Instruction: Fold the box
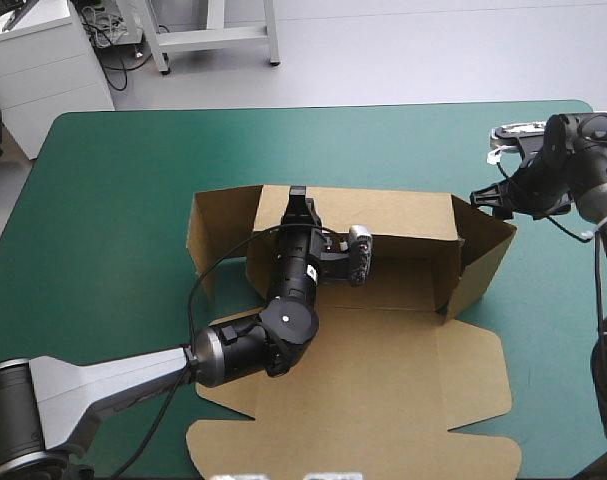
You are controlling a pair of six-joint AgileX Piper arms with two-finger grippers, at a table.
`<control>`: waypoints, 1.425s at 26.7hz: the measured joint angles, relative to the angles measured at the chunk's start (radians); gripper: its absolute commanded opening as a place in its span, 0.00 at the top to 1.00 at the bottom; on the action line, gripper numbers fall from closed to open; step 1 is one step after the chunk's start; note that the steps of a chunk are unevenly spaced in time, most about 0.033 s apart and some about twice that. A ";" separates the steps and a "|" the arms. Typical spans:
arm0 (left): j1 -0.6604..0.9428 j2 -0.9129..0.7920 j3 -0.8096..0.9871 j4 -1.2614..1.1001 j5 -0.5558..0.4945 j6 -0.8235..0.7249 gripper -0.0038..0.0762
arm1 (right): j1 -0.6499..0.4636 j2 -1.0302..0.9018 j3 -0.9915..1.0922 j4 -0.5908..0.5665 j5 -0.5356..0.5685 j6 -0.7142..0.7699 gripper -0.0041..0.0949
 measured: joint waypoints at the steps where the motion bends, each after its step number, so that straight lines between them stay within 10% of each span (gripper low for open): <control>1: 0.000 0.000 0.000 0.000 0.000 -0.004 0.99 | 0.000 0.000 0.000 0.005 0.002 0.000 0.41; 19: 0.000 0.000 0.001 -0.002 0.005 -0.007 0.99 | 0.000 -0.300 0.371 0.100 -0.141 -0.027 0.41; 38: 0.000 0.000 0.001 -0.004 0.006 -0.007 0.99 | 0.000 -0.404 0.600 0.520 -0.228 -0.588 0.41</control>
